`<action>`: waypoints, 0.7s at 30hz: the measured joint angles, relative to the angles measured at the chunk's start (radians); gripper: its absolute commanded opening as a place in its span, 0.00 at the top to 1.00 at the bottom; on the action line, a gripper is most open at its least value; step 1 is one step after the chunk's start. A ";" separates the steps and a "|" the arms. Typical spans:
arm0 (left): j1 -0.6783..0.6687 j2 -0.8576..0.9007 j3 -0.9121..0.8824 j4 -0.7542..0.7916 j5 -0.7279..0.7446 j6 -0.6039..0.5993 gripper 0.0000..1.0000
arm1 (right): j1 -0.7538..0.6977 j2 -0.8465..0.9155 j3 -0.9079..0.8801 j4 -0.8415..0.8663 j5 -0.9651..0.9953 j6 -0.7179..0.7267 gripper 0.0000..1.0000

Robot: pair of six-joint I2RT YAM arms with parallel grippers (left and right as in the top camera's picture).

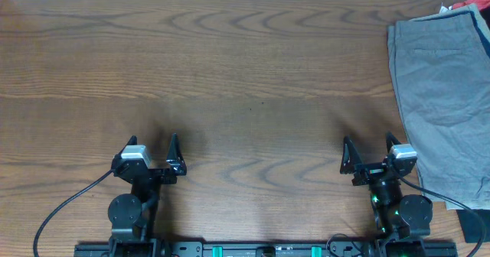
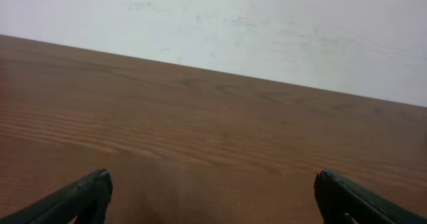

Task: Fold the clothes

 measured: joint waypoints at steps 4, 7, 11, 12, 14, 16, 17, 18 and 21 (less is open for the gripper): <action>0.000 0.000 0.000 0.000 0.000 0.000 0.02 | 0.000 0.000 0.000 0.000 0.000 0.000 0.01; 0.000 0.000 0.000 0.000 0.000 0.000 0.02 | 0.000 0.000 0.000 0.000 0.000 0.000 0.01; 0.000 0.000 0.000 0.000 0.000 0.000 0.02 | 0.000 0.000 0.000 0.000 0.000 0.000 0.01; 0.000 0.000 0.000 0.000 0.000 0.000 0.02 | 0.000 0.000 0.000 0.000 0.000 0.000 0.01; 0.000 0.000 0.000 0.000 0.000 0.000 0.02 | 0.000 0.000 0.000 0.000 0.000 0.000 0.01; 0.000 0.000 0.000 0.000 0.000 0.000 0.02 | 0.000 0.000 0.000 0.000 -0.006 0.002 0.01; 0.000 0.000 0.000 0.000 0.000 0.000 0.02 | 0.000 0.000 0.000 0.001 -0.018 0.015 0.01; 0.000 0.000 0.000 0.000 0.000 0.000 0.02 | 0.000 0.000 0.000 0.003 -0.029 0.031 0.01; 0.000 0.000 0.000 0.000 0.000 0.000 0.02 | 0.000 0.000 0.000 0.013 -0.109 0.160 0.01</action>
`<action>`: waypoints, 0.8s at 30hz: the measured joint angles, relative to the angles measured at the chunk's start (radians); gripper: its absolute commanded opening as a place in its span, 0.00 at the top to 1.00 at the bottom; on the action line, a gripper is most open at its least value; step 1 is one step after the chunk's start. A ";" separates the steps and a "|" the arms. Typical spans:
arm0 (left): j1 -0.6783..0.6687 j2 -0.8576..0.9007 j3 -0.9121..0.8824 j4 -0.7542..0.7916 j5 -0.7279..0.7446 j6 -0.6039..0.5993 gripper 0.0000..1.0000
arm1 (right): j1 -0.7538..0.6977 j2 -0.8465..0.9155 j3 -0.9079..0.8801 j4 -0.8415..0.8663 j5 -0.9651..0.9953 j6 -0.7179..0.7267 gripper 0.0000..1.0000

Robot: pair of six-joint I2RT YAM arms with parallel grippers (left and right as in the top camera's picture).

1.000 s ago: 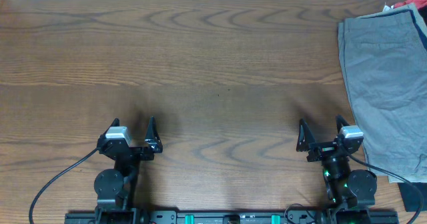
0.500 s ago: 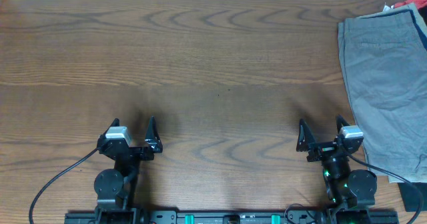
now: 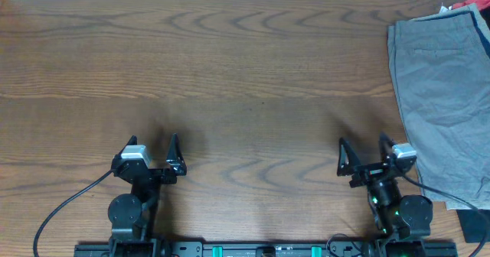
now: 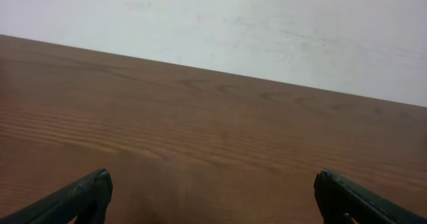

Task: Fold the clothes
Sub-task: 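Reach the right gripper to the grey shorts on the stack and grasp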

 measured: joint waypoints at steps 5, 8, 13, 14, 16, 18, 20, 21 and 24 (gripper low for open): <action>0.000 0.000 0.000 0.000 0.000 0.000 0.02 | 0.000 0.000 0.000 0.010 -0.248 0.298 0.01; 0.000 0.000 0.000 0.000 0.000 0.000 0.02 | 0.000 0.000 0.000 0.010 -0.341 0.419 0.01; 0.000 0.000 0.000 0.000 0.000 0.000 0.02 | 0.000 0.000 0.000 0.016 -0.410 0.536 0.01; 0.000 0.000 0.000 0.000 0.000 0.000 0.02 | 0.000 0.000 -0.002 0.034 -0.421 0.553 0.01; 0.000 0.000 0.000 0.000 0.000 0.000 0.02 | 0.000 0.001 -0.002 0.130 -0.449 0.574 0.01; 0.000 0.000 0.000 0.000 0.000 0.000 0.02 | 0.000 0.001 -0.002 0.281 -0.469 0.585 0.01; 0.000 0.000 0.000 0.000 0.000 0.000 0.02 | 0.000 -0.001 0.005 0.410 -0.477 0.587 0.01; 0.000 0.000 0.000 0.000 0.000 0.000 0.02 | 0.000 -0.001 0.010 0.436 -0.476 0.580 0.01; 0.000 0.000 0.000 0.000 0.000 0.000 0.02 | 0.000 0.010 0.072 0.378 -0.458 0.515 0.01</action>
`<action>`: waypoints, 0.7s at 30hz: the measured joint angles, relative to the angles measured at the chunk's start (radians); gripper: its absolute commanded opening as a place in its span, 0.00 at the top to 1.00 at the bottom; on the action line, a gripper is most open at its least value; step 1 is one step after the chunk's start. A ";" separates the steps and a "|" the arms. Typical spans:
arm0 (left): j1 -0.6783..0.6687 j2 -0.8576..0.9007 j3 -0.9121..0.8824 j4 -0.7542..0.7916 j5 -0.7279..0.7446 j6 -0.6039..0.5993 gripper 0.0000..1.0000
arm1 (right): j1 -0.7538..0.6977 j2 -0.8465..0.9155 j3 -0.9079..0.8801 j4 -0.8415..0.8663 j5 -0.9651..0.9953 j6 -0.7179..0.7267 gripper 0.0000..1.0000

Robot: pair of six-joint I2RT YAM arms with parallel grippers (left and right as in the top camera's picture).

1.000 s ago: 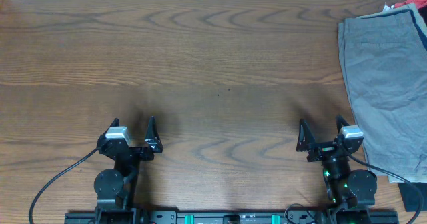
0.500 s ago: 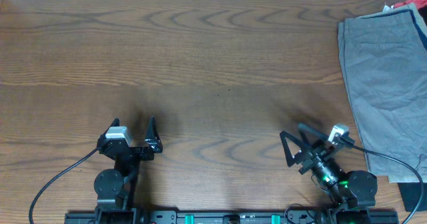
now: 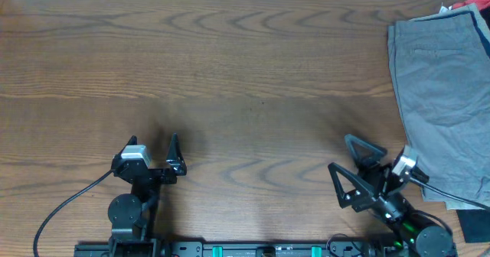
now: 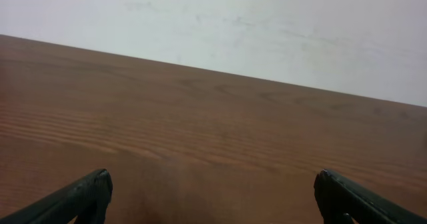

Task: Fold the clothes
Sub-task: 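Reach the right gripper to the grey shorts on the stack and grasp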

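Grey shorts (image 3: 444, 96) lie spread flat at the table's right edge, partly running out of the overhead view. My right gripper (image 3: 339, 153) is open near the front edge, left of the shorts and apart from them, with its fingers angled toward the upper left. My left gripper (image 3: 154, 139) is open at the front left, far from the clothes. In the left wrist view the left gripper (image 4: 212, 184) has only bare wood between its fingertips (image 4: 90, 187), and no clothing shows there.
A red and dark garment (image 3: 467, 8) peeks out behind the shorts at the far right corner. A dark object (image 3: 476, 226) sits at the front right corner. The wooden table (image 3: 245, 73) stretches between the arms. A white wall (image 4: 267, 24) lies beyond the table's far edge.
My right gripper has turned so its fingers point up and to the left, and its wrist sits lower and further right. The left gripper and the shorts have not moved.
Both grippers first stood open near the front edge, pointing straight ahead, with the shorts flat at the right. Then the right gripper had shifted slightly left. Now it is swung round at an angle, still open; the left arm stayed still throughout.
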 measured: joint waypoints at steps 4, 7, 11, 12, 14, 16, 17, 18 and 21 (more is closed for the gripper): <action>0.000 0.000 0.000 0.000 0.000 0.000 0.02 | 0.000 0.090 0.181 -0.237 0.061 -0.174 0.01; 0.000 0.001 0.000 0.000 0.000 0.000 0.02 | 0.000 0.234 0.365 -0.404 0.178 -0.328 0.01; 0.000 0.001 0.000 0.000 0.000 0.000 0.02 | 0.000 0.474 0.619 -0.570 0.404 -0.489 0.01; 0.000 0.001 0.000 0.000 0.000 0.000 0.02 | 0.000 0.544 0.687 -0.605 0.459 -0.523 0.01; 0.000 0.002 0.000 0.000 0.000 0.000 0.02 | 0.000 0.679 0.813 -0.679 0.557 -0.573 0.01; 0.000 0.002 0.000 0.000 0.000 0.000 0.02 | 0.000 0.840 0.957 -0.784 0.651 -0.610 0.01; 0.000 0.002 0.000 0.000 0.000 0.000 0.02 | 0.000 0.895 1.007 -0.821 0.680 -0.623 0.01; 0.000 0.002 0.000 0.000 0.000 0.000 0.02 | -0.001 0.988 1.088 -0.872 0.718 -0.644 0.01; 0.000 0.002 0.000 0.000 0.000 0.000 0.02 | -0.005 1.247 1.317 -1.019 0.795 -0.700 0.01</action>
